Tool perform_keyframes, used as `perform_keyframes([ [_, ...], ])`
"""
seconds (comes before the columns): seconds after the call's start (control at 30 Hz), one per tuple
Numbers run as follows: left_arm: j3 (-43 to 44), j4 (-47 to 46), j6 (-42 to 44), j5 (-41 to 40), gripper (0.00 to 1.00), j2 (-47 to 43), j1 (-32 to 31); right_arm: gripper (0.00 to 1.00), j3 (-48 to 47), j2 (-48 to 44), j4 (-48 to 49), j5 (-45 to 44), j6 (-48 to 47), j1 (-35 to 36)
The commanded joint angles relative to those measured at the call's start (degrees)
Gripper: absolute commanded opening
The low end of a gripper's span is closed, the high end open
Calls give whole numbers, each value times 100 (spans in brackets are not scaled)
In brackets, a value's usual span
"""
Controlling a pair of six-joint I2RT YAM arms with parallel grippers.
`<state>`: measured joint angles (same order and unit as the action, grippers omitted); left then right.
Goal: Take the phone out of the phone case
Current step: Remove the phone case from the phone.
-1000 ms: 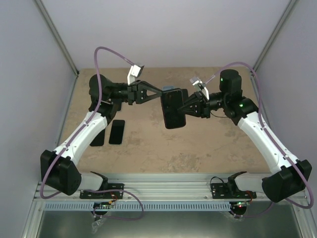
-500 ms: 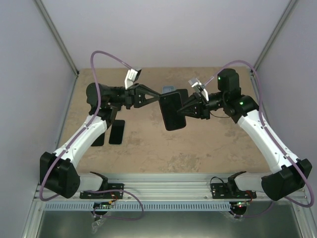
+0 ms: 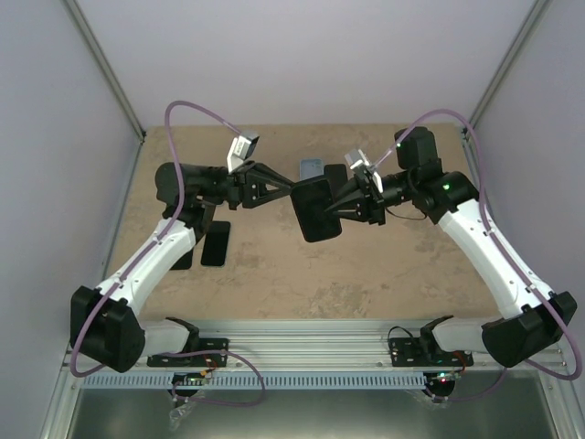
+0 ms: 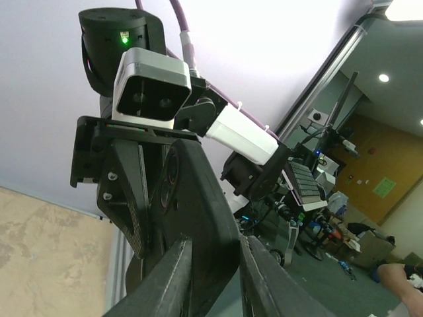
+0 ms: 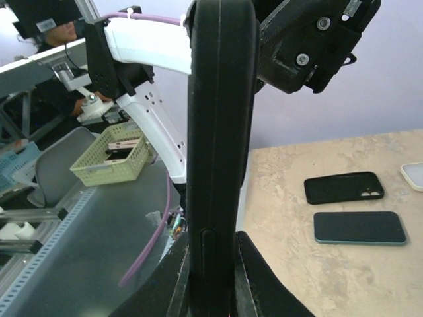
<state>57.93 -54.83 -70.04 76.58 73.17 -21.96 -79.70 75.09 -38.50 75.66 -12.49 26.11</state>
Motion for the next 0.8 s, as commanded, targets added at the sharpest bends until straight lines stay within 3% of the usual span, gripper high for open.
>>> perform_keyframes([
  [0.0,-216,44,12,37,23,8,87,1,-506,-181,-181,771,-1073,220],
  [0.3,28,1918,1324,-203,26,-49,107,0,-616,-178,-661,840,-1622,334],
  [0.47,76,1992,1411,-390,25,-40,245,1,-492,-217,-635,905,-1554,344],
  [0.6,246,2448,1886,-495,42,-139,305,1,-57,-321,436,765,-242,326],
  [0.77,915,4210,3452,-402,54,-323,306,0,479,-431,1819,275,1458,196],
])
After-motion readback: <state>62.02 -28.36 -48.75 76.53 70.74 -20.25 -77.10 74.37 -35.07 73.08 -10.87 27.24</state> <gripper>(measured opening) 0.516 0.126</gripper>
